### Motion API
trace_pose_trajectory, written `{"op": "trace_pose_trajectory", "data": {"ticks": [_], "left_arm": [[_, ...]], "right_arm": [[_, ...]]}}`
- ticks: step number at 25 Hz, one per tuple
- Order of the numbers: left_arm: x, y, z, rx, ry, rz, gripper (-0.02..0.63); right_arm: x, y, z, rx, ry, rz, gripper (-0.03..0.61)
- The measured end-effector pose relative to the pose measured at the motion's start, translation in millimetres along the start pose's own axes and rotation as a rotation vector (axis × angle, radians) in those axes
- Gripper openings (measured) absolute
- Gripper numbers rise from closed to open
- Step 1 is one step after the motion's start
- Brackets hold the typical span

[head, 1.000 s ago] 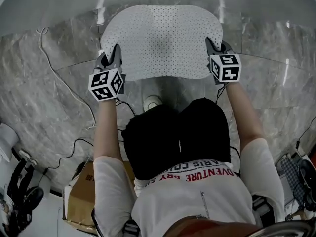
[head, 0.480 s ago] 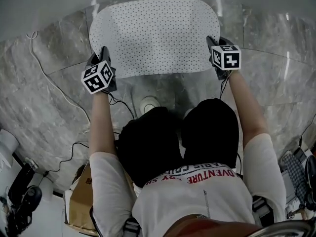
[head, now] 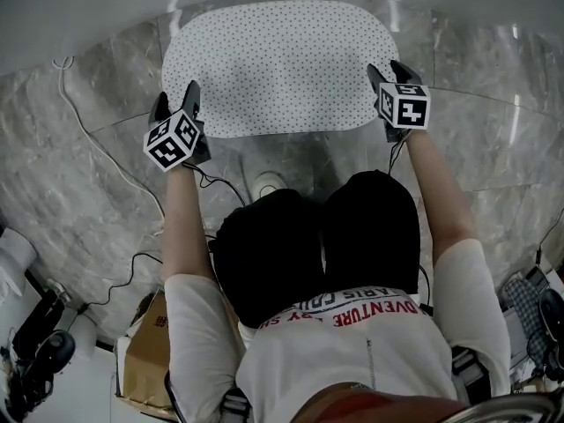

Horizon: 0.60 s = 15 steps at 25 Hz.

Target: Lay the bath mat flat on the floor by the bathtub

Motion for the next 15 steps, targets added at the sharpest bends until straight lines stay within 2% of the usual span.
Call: {"op": "trace_pose_trajectory", "data": {"ticks": [3, 5, 7, 9, 11, 15], "left_arm": [[12.9, -14.4, -14.7, -0.053, -0.021, 0.034, 0.324], [25.0, -23.5, -24.5, -0.078, -0.035, 0.06, 0.244], [37.7, -29.2, -35.9, -0.084, -0.044, 0.068, 0.106], [51.2, -34.1, -49.1, -0.084, -0.044, 0.067, 0.012], [68.1, -41.3, -63.1, -0.093, -0.034, 0.073, 0.012], [120.1, -63.5, -98.2, -0.137, -0.019, 0.105, 0.012]], "right_arm": [[4.8, 9.2, -11.9, -0.021, -0.02, -0.029, 0.202], [11.3, 18.8, -21.5, -0.024, -0.031, -0.052, 0.155], [21.7, 27.0, -33.6, -0.019, -0.048, -0.053, 0.064], [35.9, 36.3, -49.0, -0.012, -0.069, -0.061, 0.038], [54.5, 49.7, -65.7, -0.006, -0.086, -0.092, 0.015], [107.1, 86.8, -98.7, 0.02, -0.091, -0.159, 0.014]]}}
Point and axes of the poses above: the fingertips, and each gripper's own axes: x backward along the fingers, y to its left, z out of its underside, the point moved 1 cm from there along x, backward along the fingers, and after that the axes turned 9 degrees about -z, right-handed, at the moved point
